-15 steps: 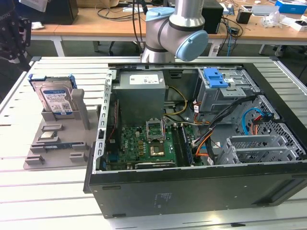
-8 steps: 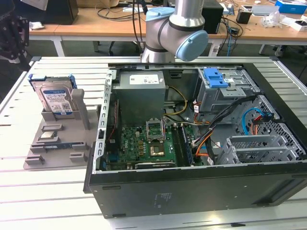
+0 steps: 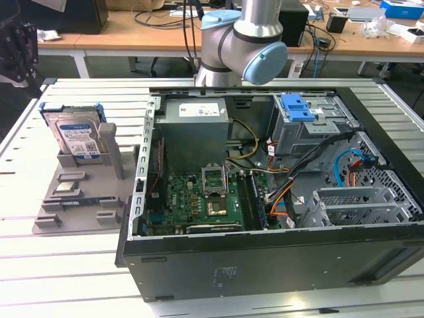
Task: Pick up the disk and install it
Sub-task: 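Pick up the disk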
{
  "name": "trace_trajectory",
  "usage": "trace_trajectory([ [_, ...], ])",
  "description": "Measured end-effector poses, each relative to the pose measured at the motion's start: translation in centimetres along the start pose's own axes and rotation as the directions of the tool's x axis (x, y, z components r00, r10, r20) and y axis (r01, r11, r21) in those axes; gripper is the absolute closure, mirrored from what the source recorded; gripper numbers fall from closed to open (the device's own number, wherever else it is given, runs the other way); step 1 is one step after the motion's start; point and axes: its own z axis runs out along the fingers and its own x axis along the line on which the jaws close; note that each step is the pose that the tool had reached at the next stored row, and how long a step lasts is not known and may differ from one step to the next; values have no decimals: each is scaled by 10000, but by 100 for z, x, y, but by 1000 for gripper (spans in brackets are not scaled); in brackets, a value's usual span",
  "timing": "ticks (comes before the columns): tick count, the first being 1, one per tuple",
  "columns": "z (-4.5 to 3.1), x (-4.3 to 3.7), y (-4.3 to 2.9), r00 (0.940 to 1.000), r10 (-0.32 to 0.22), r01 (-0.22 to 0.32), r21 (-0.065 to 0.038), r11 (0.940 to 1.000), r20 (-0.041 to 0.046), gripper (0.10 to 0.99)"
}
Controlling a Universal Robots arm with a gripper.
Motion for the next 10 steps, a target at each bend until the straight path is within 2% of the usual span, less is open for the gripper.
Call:
trace_trajectory([
  [10,0,0,0,9946,-1037,1037,-23,9946,-7,984],
])
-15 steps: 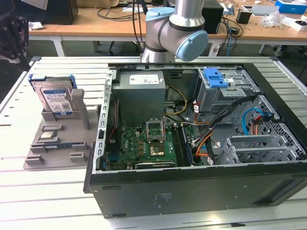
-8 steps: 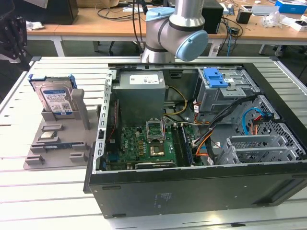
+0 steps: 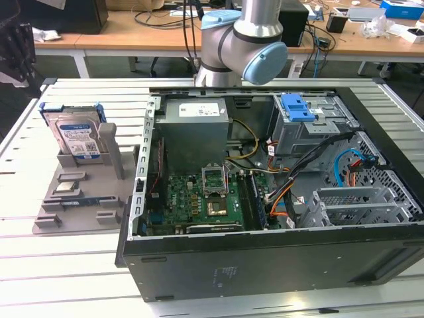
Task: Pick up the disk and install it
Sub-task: 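Pick up the disk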
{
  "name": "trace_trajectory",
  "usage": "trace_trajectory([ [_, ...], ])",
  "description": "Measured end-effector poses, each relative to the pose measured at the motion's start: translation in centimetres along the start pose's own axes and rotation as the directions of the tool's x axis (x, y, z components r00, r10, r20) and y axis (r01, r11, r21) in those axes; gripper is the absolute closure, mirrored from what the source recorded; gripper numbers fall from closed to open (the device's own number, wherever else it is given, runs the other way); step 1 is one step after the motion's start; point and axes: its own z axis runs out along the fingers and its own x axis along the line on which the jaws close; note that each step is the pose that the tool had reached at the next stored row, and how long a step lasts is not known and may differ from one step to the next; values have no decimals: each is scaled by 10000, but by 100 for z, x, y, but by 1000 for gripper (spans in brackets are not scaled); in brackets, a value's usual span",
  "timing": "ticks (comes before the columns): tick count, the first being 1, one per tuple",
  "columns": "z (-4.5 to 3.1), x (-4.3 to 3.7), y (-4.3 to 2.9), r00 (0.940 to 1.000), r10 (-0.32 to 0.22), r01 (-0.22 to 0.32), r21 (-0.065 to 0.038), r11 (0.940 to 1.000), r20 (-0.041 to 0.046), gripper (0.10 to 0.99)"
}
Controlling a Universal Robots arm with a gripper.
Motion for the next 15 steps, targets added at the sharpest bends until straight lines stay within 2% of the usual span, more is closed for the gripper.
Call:
trace_trajectory([
  [6,0,0,0,10000,-42,42,-2,10000,-1,984],
  [8,0,0,0,10000,-59,59,-2,10000,-1,851],
  [10,0,0,0,10000,-73,73,-2,10000,-1,612],
  [12,0,0,0,10000,-80,80,-3,10000,-1,612],
  [13,0,0,0,10000,-83,83,-3,10000,-1,545],
  [15,0,0,0,10000,-92,92,-2,10000,-1,545],
])
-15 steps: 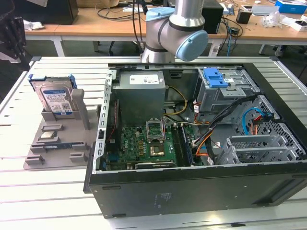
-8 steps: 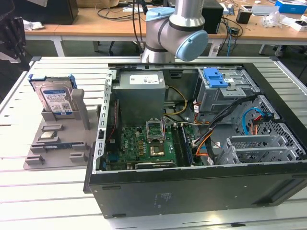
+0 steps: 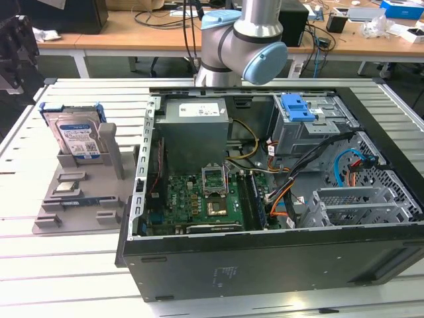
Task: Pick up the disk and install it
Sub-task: 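Pick up the disk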
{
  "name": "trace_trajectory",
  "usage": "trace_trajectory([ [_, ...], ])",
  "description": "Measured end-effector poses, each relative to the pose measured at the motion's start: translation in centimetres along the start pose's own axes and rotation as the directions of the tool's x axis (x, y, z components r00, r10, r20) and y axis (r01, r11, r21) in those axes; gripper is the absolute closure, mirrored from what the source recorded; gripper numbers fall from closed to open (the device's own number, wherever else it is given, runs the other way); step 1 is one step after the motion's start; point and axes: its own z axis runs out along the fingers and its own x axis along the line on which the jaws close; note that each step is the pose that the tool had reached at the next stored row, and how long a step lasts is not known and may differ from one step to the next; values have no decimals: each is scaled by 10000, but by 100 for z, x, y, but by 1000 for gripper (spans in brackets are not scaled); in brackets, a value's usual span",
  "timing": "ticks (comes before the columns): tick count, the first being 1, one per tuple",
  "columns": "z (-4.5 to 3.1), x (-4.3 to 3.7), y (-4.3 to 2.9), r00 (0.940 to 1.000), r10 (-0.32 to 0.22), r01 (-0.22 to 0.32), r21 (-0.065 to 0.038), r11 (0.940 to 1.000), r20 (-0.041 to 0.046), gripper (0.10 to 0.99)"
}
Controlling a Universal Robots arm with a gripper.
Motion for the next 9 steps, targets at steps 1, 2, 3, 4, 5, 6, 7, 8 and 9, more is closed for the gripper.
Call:
trace_trajectory([
  [1,0,0,0,10000,-2,2,0,10000,-1,545],
  [2,0,0,0,10000,-2,2,-1,10000,-1,545],
  [3,0,0,0,10000,-1,1,-1,10000,-1,545],
  [4,0,0,0,10000,-2,2,0,10000,-1,545],
  [5,0,0,0,10000,1,-1,0,10000,-1,545],
  [6,0,0,0,10000,7,-7,-1,10000,-1,545],
  [7,0,0,0,10000,21,-21,0,10000,-1,545],
  [8,1,0,0,10000,92,-92,1,10000,0,545],
  [9,1,0,-1,9997,257,-257,5,9997,0,545],
])
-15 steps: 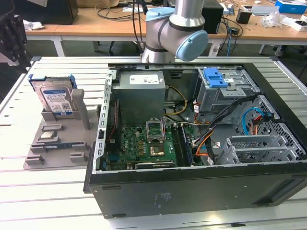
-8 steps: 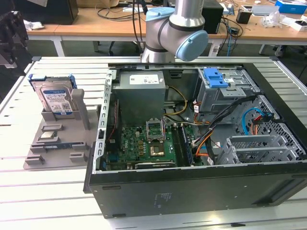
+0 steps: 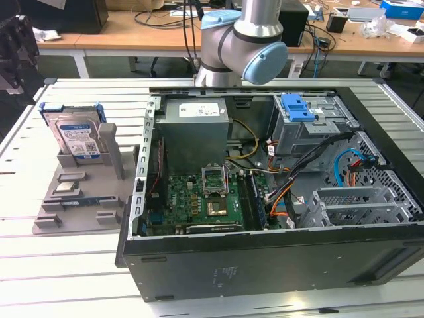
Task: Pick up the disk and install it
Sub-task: 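Pick up the disk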
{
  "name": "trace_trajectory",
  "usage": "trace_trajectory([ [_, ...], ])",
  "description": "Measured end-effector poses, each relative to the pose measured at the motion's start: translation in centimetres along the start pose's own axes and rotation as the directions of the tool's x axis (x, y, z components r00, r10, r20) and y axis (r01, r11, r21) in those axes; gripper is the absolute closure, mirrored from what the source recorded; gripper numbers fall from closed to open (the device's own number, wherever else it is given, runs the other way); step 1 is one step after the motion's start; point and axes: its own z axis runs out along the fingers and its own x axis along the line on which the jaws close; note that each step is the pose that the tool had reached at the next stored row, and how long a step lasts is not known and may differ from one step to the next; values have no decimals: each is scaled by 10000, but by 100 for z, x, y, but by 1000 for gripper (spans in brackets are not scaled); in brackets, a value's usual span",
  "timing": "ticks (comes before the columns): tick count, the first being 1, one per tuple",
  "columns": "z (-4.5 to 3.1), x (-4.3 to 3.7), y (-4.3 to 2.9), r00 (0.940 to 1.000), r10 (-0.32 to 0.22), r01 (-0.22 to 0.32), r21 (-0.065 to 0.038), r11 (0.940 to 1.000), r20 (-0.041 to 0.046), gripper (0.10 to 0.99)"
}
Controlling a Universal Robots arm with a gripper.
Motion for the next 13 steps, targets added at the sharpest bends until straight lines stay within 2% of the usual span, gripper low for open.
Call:
trace_trajectory([
  [2,2,0,0,9996,285,-285,7,9996,4,545],
  [6,7,-16,0,9996,289,-289,9,9996,4,545],
  [13,18,-157,-1,9996,289,-289,8,9996,4,545],
])
